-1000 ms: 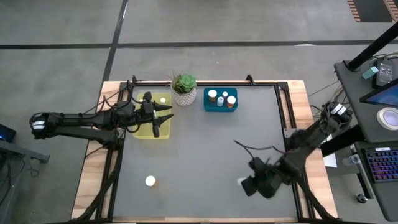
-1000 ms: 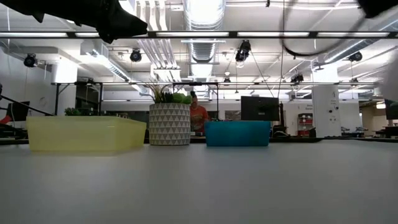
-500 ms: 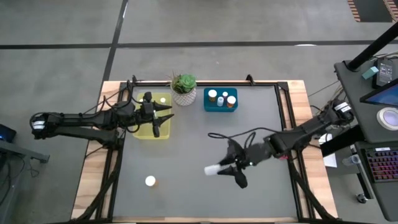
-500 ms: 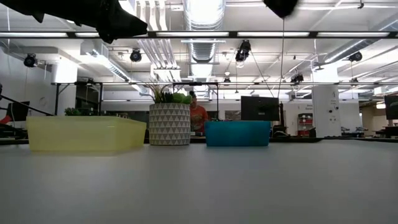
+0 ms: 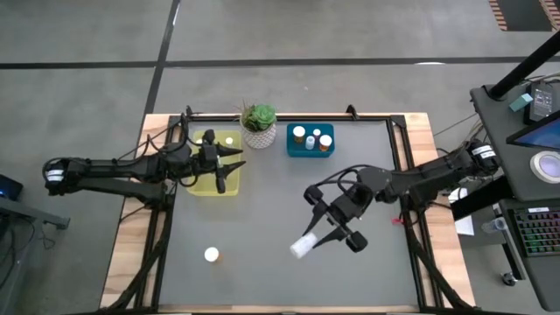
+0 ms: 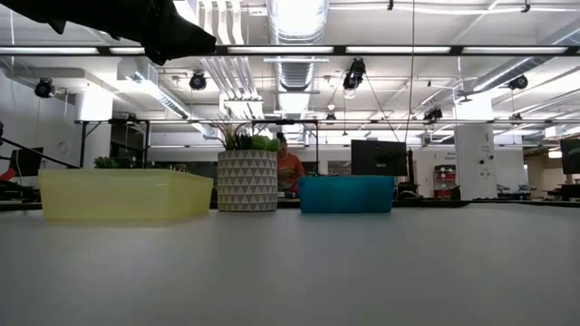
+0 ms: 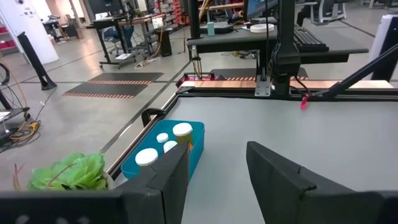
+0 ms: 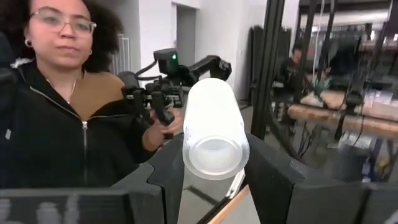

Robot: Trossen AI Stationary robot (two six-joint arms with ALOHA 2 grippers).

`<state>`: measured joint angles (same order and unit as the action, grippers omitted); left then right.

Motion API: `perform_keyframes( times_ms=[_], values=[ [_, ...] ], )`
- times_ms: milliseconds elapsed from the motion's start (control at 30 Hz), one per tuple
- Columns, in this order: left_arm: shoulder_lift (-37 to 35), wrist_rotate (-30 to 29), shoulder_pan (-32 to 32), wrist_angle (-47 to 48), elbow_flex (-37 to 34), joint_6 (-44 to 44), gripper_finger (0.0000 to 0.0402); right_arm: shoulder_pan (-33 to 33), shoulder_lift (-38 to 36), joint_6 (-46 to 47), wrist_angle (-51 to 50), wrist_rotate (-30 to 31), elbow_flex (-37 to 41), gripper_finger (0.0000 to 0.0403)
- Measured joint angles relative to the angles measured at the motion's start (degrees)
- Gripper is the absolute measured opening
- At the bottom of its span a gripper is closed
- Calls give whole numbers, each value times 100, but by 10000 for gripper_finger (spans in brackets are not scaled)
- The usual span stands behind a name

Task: Pick and place medicine bottles into bin by pill shape (circle, oval)
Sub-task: Put the white tablet bottle into the yellow bin

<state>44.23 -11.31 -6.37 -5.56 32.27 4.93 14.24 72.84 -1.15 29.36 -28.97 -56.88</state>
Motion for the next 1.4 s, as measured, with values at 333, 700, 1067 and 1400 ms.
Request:
perform_keyframes(
  times_ms=[333, 700, 1067, 1400],
  values=[
    [21, 0, 0, 6, 0, 0, 144, -278, -4, 961, -329, 1420, -121, 137],
    [-359, -9, 0, 6, 0, 20, 144, -1082, 82, 2971, -3686, 3732, -1039, 137],
    [-515, -9, 0, 36, -2, 25, 144, -1386, 176, 3421, -2262, 3653, -1292, 137],
    [-345, -9, 2, 18, -7, 28, 144, -1384, 193, 3052, 493, 1961, -1290, 137]
  ],
)
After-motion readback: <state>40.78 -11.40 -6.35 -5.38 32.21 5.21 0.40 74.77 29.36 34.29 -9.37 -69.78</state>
